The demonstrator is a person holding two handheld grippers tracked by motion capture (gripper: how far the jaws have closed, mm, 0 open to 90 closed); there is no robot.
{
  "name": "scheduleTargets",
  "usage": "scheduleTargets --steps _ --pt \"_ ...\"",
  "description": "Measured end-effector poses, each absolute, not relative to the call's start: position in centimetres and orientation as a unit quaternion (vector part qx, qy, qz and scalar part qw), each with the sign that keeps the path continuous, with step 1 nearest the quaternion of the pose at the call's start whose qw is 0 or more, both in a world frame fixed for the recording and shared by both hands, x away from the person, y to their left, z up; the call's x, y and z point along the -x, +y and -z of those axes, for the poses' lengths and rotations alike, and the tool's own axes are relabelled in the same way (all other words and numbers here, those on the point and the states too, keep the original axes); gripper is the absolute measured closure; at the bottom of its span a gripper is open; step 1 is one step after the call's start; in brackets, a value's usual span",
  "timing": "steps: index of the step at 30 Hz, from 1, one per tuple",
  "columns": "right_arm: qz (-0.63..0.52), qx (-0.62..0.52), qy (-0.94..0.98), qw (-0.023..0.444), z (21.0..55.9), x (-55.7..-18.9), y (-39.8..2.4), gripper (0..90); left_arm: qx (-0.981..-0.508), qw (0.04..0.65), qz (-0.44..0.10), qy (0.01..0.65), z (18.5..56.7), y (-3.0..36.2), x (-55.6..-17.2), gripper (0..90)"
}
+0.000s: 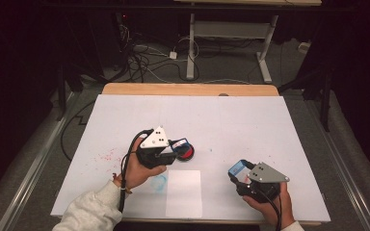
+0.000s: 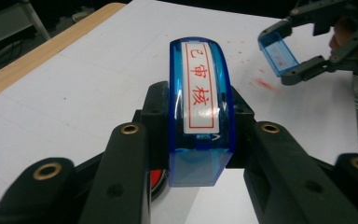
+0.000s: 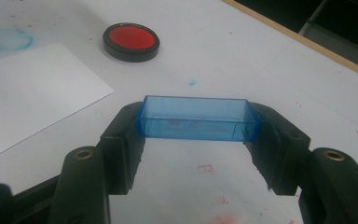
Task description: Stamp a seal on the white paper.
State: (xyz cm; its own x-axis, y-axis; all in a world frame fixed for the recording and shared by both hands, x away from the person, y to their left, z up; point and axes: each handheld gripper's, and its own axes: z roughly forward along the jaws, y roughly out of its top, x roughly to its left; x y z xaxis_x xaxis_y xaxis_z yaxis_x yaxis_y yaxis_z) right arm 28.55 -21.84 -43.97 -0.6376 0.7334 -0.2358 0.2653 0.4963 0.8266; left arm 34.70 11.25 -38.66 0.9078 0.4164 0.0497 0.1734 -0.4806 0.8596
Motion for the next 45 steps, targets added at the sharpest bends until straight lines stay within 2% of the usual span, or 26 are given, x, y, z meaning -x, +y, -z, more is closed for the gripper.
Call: scheduleTargets --steps 21,30,45 --pt "-0.393 -0.303 0.816 0.295 44.2 -28.3 -21.2 40.0 -0.867 0.47 -0.097 0.133 40.6 11.6 -31.2 67.4" --pt "-0.391 -0.3 0.819 0.293 44.3 -28.3 -21.1 40.0 -0.887 0.44 -0.082 0.117 42.3 10.8 -30.8 67.5" --pt "-0.389 -0.298 0.822 0.288 44.4 -28.3 -21.1 40.1 -0.893 0.432 -0.058 0.115 44.3 10.2 -30.7 67.5"
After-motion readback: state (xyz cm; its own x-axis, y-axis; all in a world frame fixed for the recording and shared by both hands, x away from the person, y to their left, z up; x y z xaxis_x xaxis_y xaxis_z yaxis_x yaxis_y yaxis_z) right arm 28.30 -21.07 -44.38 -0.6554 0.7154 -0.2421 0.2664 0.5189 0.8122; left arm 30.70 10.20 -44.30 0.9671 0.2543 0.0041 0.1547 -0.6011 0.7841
